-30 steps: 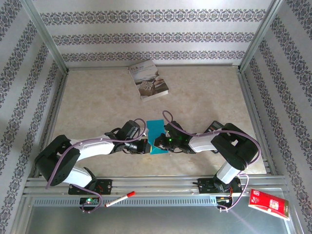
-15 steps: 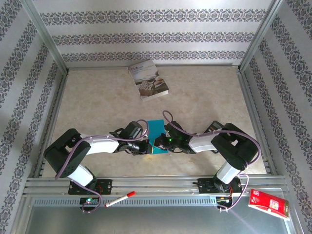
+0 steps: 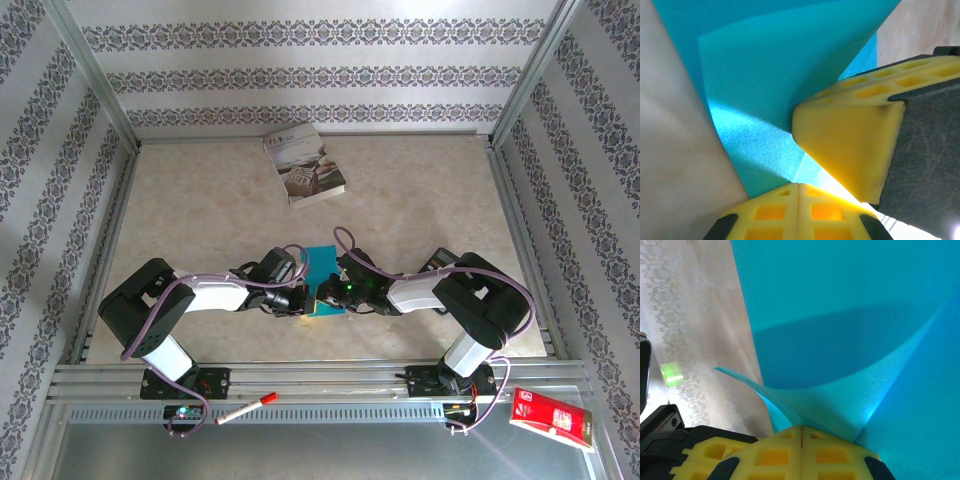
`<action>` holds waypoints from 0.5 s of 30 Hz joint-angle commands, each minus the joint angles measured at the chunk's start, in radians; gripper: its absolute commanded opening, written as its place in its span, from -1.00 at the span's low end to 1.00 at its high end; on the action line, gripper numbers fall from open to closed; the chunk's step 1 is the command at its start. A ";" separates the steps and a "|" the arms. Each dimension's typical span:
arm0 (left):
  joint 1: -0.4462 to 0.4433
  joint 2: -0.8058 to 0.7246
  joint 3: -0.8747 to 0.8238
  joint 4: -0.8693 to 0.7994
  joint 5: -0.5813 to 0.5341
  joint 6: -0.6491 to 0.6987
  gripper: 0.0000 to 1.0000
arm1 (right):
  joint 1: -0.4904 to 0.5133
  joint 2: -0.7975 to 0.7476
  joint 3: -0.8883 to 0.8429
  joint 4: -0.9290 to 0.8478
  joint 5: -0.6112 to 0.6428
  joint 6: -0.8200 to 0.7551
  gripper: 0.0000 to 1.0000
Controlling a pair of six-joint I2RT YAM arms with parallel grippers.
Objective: Fold a paper plane with a square sheet of paper (pick it up from the middle)
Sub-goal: Fold the triangle a second time at the center of the table.
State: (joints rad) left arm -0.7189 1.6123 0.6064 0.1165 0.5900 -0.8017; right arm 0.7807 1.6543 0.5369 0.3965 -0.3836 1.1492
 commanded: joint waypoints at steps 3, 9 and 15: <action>0.001 0.014 -0.016 -0.025 -0.023 -0.013 -1.00 | -0.005 0.033 -0.038 -0.081 0.031 -0.002 -0.99; 0.000 0.003 -0.004 -0.174 -0.085 0.030 -1.00 | -0.006 0.032 -0.030 -0.079 0.024 -0.005 -0.98; 0.001 0.042 -0.032 -0.178 -0.088 0.039 -1.00 | -0.007 0.026 0.009 -0.086 0.011 -0.010 -0.89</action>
State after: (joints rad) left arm -0.7189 1.6115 0.6128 0.0872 0.5732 -0.7898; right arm 0.7807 1.6543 0.5407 0.3927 -0.3847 1.1488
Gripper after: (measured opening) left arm 0.044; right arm 0.053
